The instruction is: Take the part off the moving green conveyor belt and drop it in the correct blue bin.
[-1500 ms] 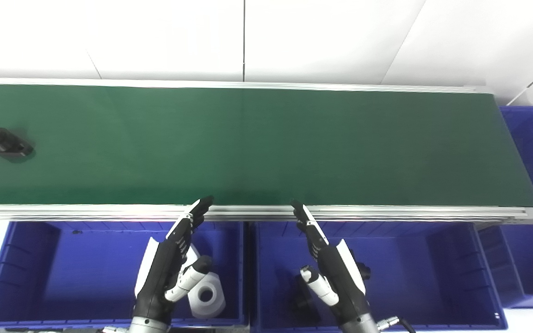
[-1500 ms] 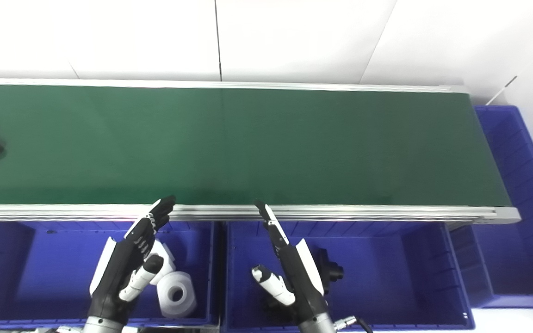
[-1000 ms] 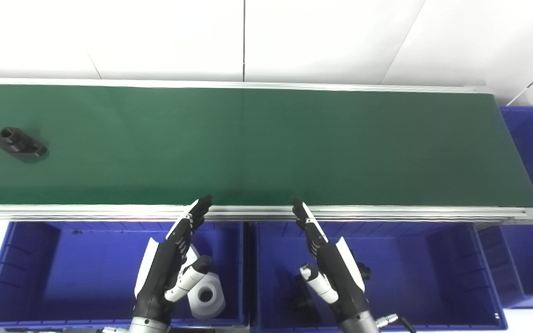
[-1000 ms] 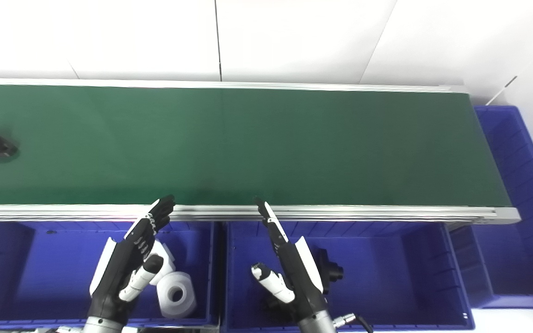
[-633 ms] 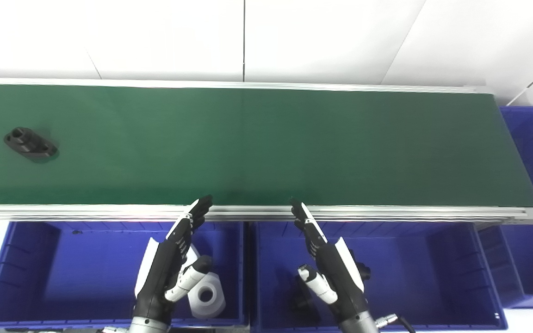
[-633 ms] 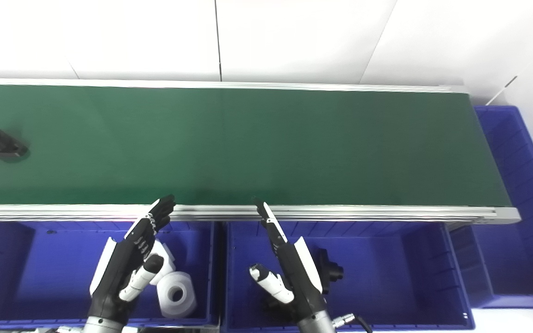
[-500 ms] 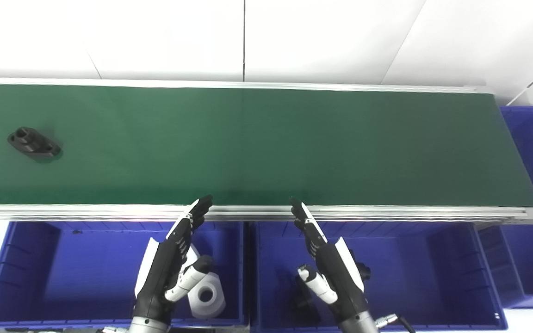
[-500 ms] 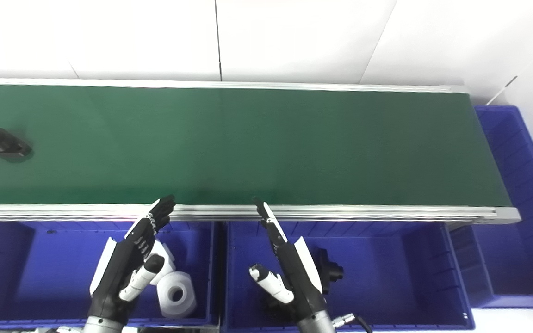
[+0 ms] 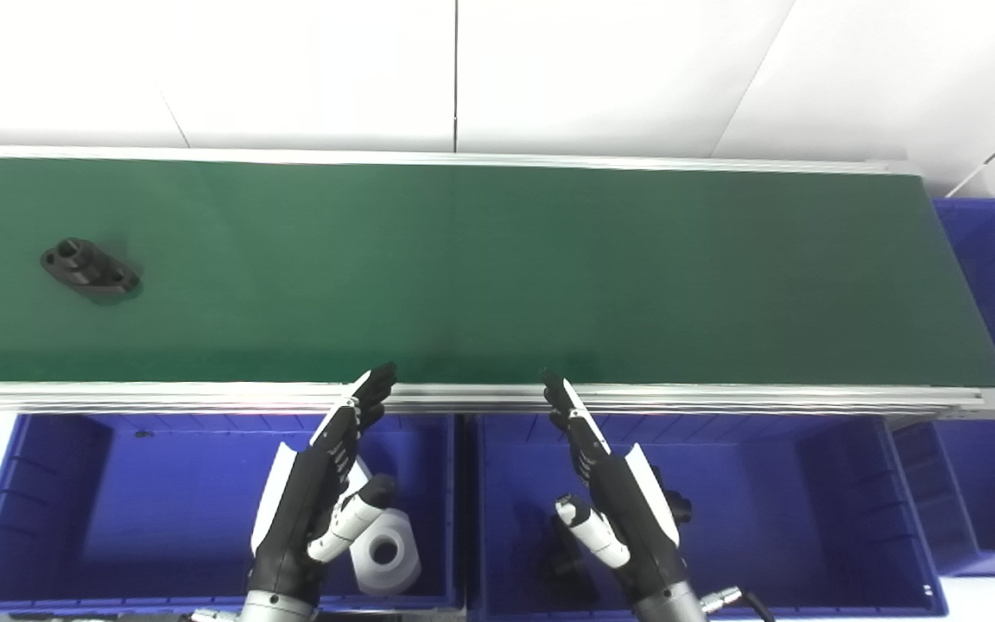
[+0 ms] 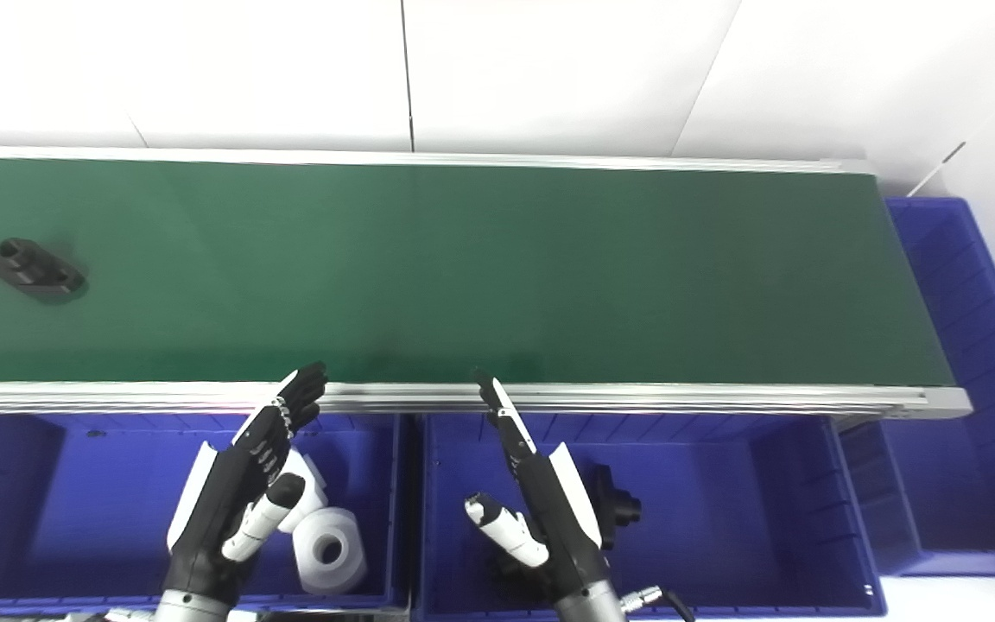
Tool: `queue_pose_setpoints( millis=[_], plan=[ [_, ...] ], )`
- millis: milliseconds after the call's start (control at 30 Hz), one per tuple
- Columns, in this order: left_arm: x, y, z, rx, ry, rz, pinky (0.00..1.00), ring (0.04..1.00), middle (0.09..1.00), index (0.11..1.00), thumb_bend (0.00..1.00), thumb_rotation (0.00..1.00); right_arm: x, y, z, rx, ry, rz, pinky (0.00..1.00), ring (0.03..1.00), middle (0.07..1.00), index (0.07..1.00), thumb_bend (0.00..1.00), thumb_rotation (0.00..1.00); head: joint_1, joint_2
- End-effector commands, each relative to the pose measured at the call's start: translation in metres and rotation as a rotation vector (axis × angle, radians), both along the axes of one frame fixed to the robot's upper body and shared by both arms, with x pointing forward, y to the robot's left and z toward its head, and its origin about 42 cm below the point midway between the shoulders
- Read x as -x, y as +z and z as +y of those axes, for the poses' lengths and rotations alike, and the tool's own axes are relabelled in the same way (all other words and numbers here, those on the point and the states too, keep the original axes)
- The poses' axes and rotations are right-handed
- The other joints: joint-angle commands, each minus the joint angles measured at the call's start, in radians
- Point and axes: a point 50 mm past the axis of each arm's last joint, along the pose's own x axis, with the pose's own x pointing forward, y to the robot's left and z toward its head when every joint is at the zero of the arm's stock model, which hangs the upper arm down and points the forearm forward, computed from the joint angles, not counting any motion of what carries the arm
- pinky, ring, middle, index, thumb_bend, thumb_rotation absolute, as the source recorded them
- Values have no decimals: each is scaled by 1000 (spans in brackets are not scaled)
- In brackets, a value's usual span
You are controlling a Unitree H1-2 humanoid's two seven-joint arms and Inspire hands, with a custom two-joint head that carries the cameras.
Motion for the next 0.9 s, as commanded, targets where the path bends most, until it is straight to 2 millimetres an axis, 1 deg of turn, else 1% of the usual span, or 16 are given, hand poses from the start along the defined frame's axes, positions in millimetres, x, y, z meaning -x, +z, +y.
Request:
queue_pose_setpoints(
  millis=[0, 233, 333, 600, 633, 667, 700, 733, 767, 800, 833, 867],
  plan=[
    [0, 7, 0, 19, 6, -43, 921, 927, 911, 886, 774, 828, 1, 7, 3, -23, 5, -18, 985, 999, 1000, 986, 891, 951, 0, 0],
    [1, 7, 0, 32, 9, -42, 920, 926, 912, 885, 780, 819, 2, 7, 4, -29, 2, -12, 984, 996, 1000, 982, 898, 946, -1, 0],
    [1, 6, 1, 24, 0, -41, 921, 929, 915, 885, 777, 832, 2, 8, 4, -27, 3, -11, 983, 997, 1000, 984, 899, 948, -3, 0],
    [0, 9, 0, 14, 0, -35, 915, 925, 910, 883, 771, 831, 2, 7, 4, -29, 1, -8, 977, 991, 1000, 984, 900, 945, -3, -1],
    [1, 9, 0, 17, 3, -34, 913, 923, 908, 881, 773, 827, 2, 6, 4, -29, 1, -6, 977, 991, 1000, 984, 901, 945, -3, -13],
    [1, 8, 0, 18, 5, -34, 907, 921, 908, 881, 778, 826, 2, 6, 4, -30, 1, -5, 978, 991, 1000, 983, 902, 945, -3, -13],
    [1, 6, 0, 18, 6, -35, 906, 921, 908, 881, 779, 826, 2, 5, 4, -28, 2, -2, 978, 991, 1000, 983, 902, 944, -3, -32],
    [1, 5, 0, 17, 6, -37, 894, 916, 906, 880, 778, 823, 3, 4, 4, -27, 2, 0, 981, 989, 1000, 985, 904, 947, -3, -32],
    [1, 3, 0, 18, 7, -40, 890, 914, 906, 880, 778, 822, 4, 2, 4, -26, 2, 1, 982, 989, 1000, 985, 905, 949, 3, -53],
    [1, 1, -1, 18, 7, -42, 878, 908, 903, 876, 774, 819, 4, 1, 4, -25, 2, 2, 976, 977, 1000, 984, 904, 951, 8, -60],
    [2, -2, -1, 21, 4, -50, 871, 904, 901, 873, 772, 817, 5, -1, 4, -22, 1, 2, 972, 969, 1000, 983, 903, 953, 26, -77],
    [2, -4, -1, 22, 2, -55, 863, 901, 901, 874, 760, 815, 5, -3, 4, -19, 1, 2, 966, 967, 1000, 984, 904, 955, 26, -77]
  ],
)
